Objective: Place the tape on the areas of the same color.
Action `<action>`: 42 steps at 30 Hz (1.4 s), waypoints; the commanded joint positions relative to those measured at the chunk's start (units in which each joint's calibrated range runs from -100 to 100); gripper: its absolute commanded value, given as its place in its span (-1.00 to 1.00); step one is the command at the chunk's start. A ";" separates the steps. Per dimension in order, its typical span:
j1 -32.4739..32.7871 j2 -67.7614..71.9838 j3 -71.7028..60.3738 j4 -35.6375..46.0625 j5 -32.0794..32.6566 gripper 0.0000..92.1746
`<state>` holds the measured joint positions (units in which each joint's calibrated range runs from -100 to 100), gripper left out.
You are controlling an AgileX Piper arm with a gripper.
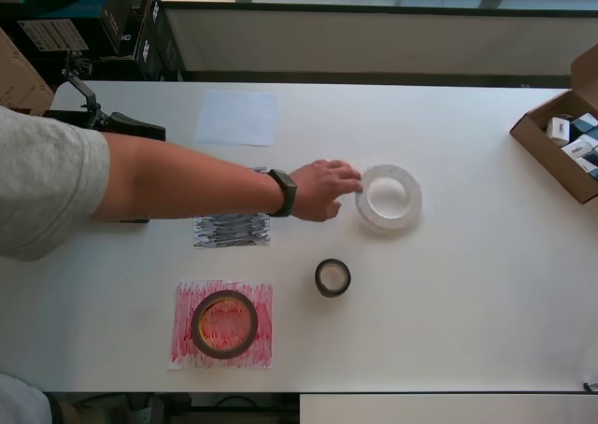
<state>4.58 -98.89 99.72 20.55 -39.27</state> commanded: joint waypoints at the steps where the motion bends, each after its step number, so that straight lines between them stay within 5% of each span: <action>1: 0.25 -0.27 -0.54 -0.23 0.15 -1.00; 42: 0.25 -0.27 -0.72 0.28 0.15 -1.00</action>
<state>4.58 -98.89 99.72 20.68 -39.18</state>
